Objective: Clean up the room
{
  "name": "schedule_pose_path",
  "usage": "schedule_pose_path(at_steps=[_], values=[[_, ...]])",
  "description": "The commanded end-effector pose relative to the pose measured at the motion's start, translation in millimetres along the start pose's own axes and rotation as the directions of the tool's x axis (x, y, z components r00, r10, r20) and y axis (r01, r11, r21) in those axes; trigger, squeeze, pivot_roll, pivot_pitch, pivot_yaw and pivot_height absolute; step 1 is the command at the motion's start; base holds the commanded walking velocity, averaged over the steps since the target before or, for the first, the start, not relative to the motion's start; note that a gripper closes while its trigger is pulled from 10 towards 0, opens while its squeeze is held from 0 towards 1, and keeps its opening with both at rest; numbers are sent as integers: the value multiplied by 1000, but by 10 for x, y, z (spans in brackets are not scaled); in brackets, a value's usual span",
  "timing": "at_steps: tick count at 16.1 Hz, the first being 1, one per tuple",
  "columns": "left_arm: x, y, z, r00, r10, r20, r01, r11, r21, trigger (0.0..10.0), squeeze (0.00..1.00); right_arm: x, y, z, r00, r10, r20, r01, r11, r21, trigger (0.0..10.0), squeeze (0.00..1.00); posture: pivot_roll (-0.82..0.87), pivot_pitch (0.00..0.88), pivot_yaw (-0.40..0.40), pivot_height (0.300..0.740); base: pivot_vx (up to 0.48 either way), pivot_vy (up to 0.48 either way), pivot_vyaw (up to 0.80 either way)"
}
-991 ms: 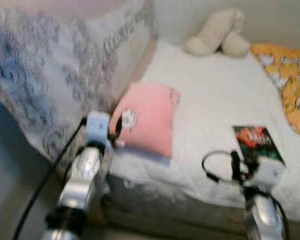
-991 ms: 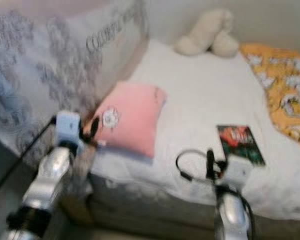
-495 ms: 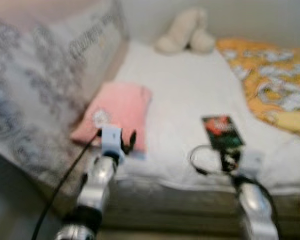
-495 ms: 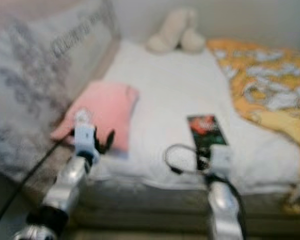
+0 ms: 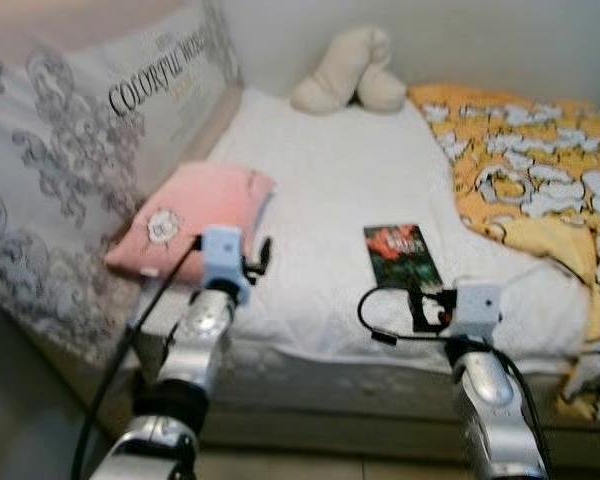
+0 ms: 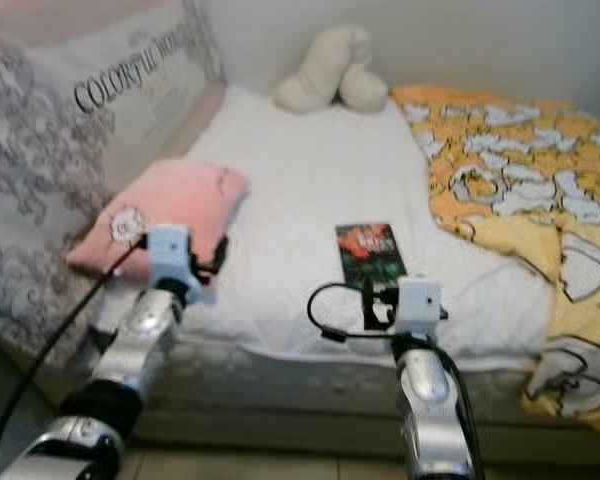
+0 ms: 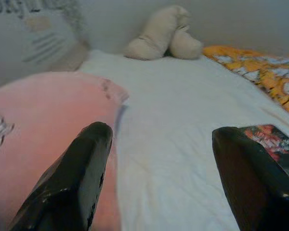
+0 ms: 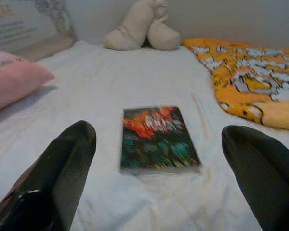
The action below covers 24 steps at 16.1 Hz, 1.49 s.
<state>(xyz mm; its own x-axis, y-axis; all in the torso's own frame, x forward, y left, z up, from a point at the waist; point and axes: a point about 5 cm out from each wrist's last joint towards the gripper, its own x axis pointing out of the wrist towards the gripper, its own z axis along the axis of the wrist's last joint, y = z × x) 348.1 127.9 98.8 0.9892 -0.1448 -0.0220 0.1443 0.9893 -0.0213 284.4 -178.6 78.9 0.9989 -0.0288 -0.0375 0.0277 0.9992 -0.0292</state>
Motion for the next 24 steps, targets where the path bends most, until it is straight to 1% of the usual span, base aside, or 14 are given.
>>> schedule_pose_path(at_steps=[1,3,4,6,7,8,11,12,13,16,18,20,23,24], values=[[9,-95,-38,1000,-12,-15,11,1000,-20,10000,0,12,-69,-11,1000,-15,-12,14,1000,-22,10000,1000,37,0,-5,740,0,-454,0],[14,-91,-47,1000,8,-17,-8,1000,-26,10000,0,19,-47,-62,999,0,-46,-3,998,-69,10000,1000,42,0,-9,740,268,-394,0],[19,-92,-30,1000,13,-7,-13,1000,16,10000,0,16,-24,-84,998,13,-59,-18,995,-96,10000,0,44,0,-15,740,322,0,0],[23,-79,9,1000,11,25,-11,1000,-24,10000,0,23,7,-91,998,36,-57,-42,992,-115,10000,0,45,0,-17,740,0,0,0],[36,-61,60,999,25,45,-25,1000,-5,10000,0,39,47,-93,997,52,-58,-58,993,-105,10000,0,51,0,-21,740,244,0,0],[46,-69,57,999,35,36,-35,999,-4,10000,0,50,67,-96,996,64,-60,-70,993,-100,10000,0,54,0,-22,740,420,0,0],[69,-96,20,998,65,-4,-65,992,-104,10000,0,86,112,-71,995,88,-50,-93,991,-93,10000,0,57,0,-31,740,445,0,0],[84,-111,22,997,70,-19,-72,986,-153,10000,0,88,116,-63,995,90,-49,-94,991,-90,10000,0,57,0,-31,740,450,0,0],[98,-171,70,999,44,9,-43,991,-123,10000,0,92,129,-60,994,100,-47,-103,990,-92,10000,0,56,0,-31,740,450,0,0],[109,-309,106,999,-8,34,11,995,-96,10000,0,107,140,-47,993,114,-36,-117,988,-98,10000,0,52,0,-31,740,450,0,0],[116,-345,104,1000,-17,20,20,991,-132,10000,0,97,168,-41,988,150,-38,-153,984,-89,10000,0,41,0,-37,740,450,0,-269],[125,-377,115,999,-23,24,26,991,-130,10000,0,89,155,-50,987,151,-52,-156,984,-92,10000,0,37,0,-44,740,450,0,-800],[152,-445,140,999,-42,30,45,993,-109,10000,0,75,101,-64,989,132,-60,-138,986,-95,10000,0,33,0,-50,740,450,0,-767],[172,-433,115,999,-32,-1,31,996,-83,10000,0,69,94,-67,990,131,-52,-136,986,-99,10000,0,30,0,-51,740,450,0,-763]])
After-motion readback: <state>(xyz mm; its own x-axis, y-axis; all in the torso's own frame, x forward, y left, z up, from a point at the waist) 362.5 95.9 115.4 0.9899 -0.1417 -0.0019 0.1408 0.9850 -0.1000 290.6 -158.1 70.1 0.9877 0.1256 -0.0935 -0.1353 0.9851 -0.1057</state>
